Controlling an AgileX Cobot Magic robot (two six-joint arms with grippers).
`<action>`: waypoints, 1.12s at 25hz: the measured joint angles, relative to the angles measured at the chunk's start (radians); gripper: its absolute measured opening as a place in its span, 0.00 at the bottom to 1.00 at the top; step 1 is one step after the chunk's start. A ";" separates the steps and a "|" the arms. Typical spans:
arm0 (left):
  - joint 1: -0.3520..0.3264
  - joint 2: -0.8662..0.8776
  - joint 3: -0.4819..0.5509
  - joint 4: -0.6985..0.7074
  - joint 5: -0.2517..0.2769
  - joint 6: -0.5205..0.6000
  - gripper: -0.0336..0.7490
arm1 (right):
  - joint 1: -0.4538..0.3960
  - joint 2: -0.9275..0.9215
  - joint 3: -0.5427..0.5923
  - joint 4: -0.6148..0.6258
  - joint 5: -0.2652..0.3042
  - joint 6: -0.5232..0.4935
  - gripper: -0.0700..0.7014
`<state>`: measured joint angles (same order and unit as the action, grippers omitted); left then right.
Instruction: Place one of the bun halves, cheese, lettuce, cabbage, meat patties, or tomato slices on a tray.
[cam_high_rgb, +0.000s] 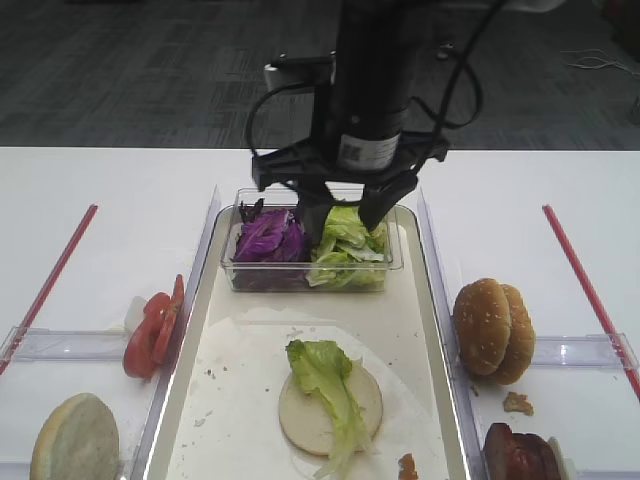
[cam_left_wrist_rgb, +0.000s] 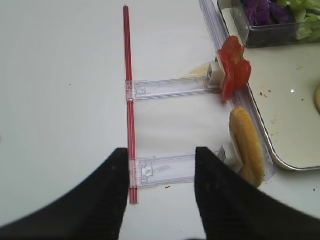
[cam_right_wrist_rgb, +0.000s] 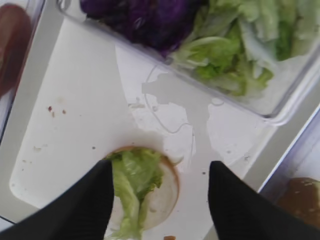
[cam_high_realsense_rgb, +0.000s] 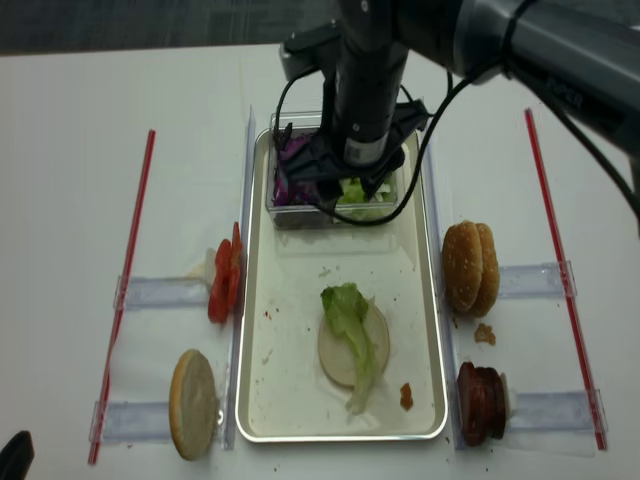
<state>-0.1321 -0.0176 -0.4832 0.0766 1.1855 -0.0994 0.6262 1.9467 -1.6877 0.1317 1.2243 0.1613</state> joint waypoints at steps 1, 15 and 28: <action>0.000 0.000 0.000 0.000 0.000 0.000 0.42 | -0.024 -0.006 0.000 0.000 0.000 0.000 0.66; 0.000 0.000 0.000 0.000 0.000 0.000 0.42 | -0.298 -0.093 0.000 -0.008 0.006 -0.029 0.65; 0.000 0.000 0.000 0.000 0.000 0.000 0.42 | -0.467 -0.149 0.000 -0.069 0.014 -0.086 0.65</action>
<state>-0.1321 -0.0176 -0.4832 0.0766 1.1855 -0.0994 0.1594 1.7977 -1.6877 0.0630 1.2383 0.0754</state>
